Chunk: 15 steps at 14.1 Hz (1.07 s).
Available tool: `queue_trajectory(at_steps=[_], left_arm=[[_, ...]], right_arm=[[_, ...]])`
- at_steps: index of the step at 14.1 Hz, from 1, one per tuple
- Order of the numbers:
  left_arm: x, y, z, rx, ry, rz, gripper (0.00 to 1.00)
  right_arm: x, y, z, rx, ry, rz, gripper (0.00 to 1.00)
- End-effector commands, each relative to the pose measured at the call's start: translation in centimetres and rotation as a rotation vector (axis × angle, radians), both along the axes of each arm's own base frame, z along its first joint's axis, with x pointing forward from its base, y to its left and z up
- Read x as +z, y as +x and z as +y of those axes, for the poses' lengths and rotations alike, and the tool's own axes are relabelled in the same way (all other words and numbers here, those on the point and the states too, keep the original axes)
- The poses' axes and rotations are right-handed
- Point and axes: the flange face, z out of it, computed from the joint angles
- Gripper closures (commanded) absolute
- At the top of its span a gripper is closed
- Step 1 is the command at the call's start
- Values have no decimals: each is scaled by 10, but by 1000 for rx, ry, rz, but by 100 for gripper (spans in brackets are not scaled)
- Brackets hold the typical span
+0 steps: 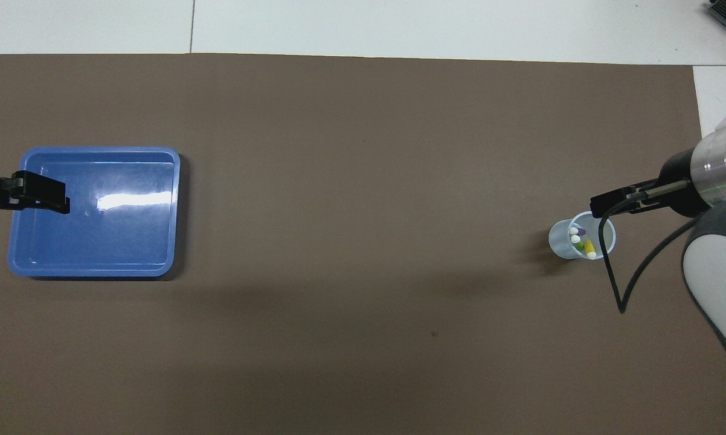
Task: Right arm passes pens to left for tray arrangement
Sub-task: 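Lower the right gripper into the white cup toward the yellow pen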
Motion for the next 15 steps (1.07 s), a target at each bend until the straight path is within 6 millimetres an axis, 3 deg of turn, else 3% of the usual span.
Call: queue_trajectory(at_steps=[1, 8, 12, 15], left_arm=[[7, -2, 3, -4, -5, 0, 0], [8, -4, 0, -5, -5, -2, 0], [8, -2, -7, -4, -21, -21, 0], [7, 2, -8, -2, -22, -53, 0]], right_arm=[[1, -8, 3, -5, 28, 16, 0], [-13, -19, -1, 46, 27, 24, 0], [-43, -30, -11, 147, 26, 58, 0], [-76, -39, -43, 289, 38, 89, 0]])
